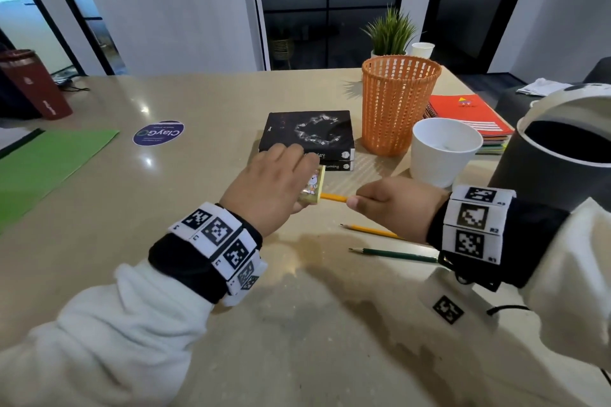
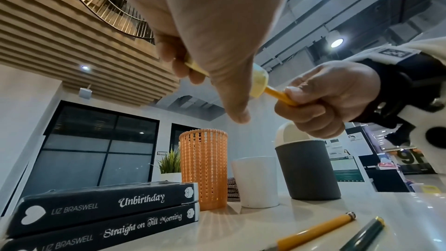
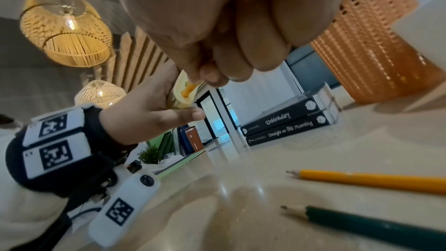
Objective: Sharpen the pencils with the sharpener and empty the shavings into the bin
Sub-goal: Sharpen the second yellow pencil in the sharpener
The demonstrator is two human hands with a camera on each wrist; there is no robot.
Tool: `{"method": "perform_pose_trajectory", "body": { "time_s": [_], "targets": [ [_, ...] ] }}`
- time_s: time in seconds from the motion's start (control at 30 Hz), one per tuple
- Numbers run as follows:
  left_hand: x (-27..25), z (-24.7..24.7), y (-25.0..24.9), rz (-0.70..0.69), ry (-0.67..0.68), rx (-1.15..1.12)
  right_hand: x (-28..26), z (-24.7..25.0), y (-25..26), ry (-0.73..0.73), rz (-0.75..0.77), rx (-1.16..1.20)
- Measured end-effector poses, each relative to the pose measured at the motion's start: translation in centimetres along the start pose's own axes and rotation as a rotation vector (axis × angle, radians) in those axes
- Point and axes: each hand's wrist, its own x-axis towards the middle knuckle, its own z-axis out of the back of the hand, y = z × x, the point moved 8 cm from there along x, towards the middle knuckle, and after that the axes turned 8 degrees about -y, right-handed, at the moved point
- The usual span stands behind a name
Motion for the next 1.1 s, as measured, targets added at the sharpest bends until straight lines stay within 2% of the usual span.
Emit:
{"method": "perform_pose_trajectory", "body": {
  "time_s": [0.2,0.27,0.37,0.47,0.6,0.67,0.7,0.83,0.9,1.0,1.1],
  "targets": [
    [0.0,0.1,1.5,0.039,-0.020,0.030,-0.1,-0.2,-1.1,-0.043,-0.084,0.184],
    [-0.1,-0.2,2.0,0.056,0.026,-0.016,0.0,-0.2,-0.7,-0.073,-0.026,0.067],
    [0.0,-0.3,1.8,0.077,0.099,-0.103,-0.1,0.7,0.1,-0.219,0.081,-0.148],
    [-0.4,-1.6,1.9,0.170,0.258,-0.173,-0.5,1.4,1.1,-0.336,0.178,-0.290],
    [-1.8,-3.5,1.8,0.301,0.535,-0.361,-1.4,1.5,2.9,-0.462,0.416,-0.370],
    [-2.2,-3.9,1.4,0.316,0.603,-0.421,-1.4,1.2,3.3,-0.464,0.484,-0.439],
    [-2.0,-3.7,1.3,0.300,0.581,-0.422,-1.4,1.1,3.4,-0.446,0.486,-0.444],
    [-0.7,-2.3,1.3,0.202,0.352,-0.309,-1.0,1.8,3.1,-0.466,0.362,-0.360],
    [-0.4,-1.9,1.4,0.172,0.306,-0.250,-0.9,1.4,2.6,-0.447,0.313,-0.314],
    [-0.7,-2.1,1.4,0.171,0.335,-0.242,-1.1,1.4,2.4,-0.459,0.292,-0.325],
    [-1.2,-2.6,1.6,0.226,0.433,-0.281,-0.8,0.8,3.5,-0.397,0.375,-0.426]
  ]
}}
